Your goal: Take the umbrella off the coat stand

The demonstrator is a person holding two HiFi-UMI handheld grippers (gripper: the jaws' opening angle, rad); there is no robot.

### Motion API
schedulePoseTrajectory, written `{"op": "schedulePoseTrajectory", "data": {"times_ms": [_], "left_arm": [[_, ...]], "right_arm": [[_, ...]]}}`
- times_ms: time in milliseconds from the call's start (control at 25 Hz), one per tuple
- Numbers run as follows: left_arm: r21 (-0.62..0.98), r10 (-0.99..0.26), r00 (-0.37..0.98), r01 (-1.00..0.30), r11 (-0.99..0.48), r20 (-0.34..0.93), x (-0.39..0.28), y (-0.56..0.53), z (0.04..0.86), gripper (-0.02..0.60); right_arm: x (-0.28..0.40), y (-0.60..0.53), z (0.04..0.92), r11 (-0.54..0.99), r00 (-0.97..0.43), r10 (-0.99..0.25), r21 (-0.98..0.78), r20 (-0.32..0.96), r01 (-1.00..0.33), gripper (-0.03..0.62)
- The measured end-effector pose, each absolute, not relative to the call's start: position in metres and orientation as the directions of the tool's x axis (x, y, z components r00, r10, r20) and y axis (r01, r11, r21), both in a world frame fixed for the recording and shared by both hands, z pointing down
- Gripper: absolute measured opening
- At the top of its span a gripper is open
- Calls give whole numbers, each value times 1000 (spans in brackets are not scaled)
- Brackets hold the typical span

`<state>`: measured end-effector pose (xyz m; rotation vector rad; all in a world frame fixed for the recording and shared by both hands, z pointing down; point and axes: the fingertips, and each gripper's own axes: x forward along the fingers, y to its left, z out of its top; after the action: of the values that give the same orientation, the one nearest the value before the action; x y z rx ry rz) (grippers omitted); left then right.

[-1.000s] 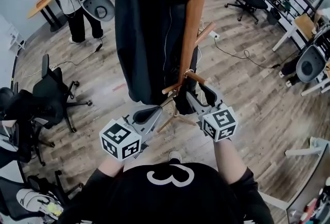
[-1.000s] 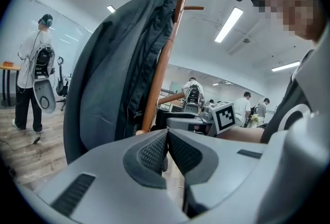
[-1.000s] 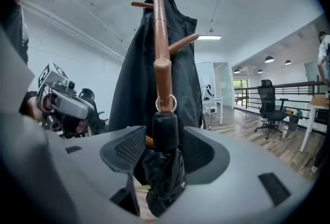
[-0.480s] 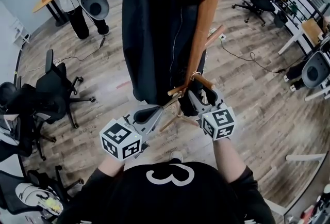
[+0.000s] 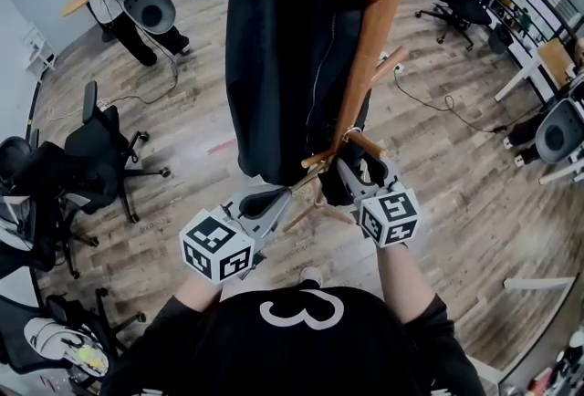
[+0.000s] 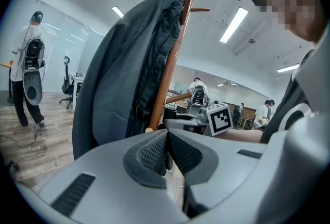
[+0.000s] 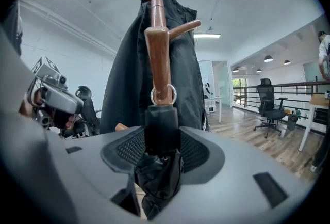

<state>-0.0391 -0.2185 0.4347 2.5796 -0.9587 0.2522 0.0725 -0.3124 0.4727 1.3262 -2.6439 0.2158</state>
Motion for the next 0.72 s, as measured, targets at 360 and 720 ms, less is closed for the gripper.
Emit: {"op": "schedulePoseTrajectory", "data": {"times_ms": [360,720], "left_arm": [[296,-588,755,-656,-695,292,-42,-215,436,17],[304,-579,763,-646,-700,286,-37,-208,433,17]], "right_arm": [[72,-311,471,597,-591,-771,-55,238,-801,207],[77,-304,461,577,-582,-786,-90,207,-812,207]]}}
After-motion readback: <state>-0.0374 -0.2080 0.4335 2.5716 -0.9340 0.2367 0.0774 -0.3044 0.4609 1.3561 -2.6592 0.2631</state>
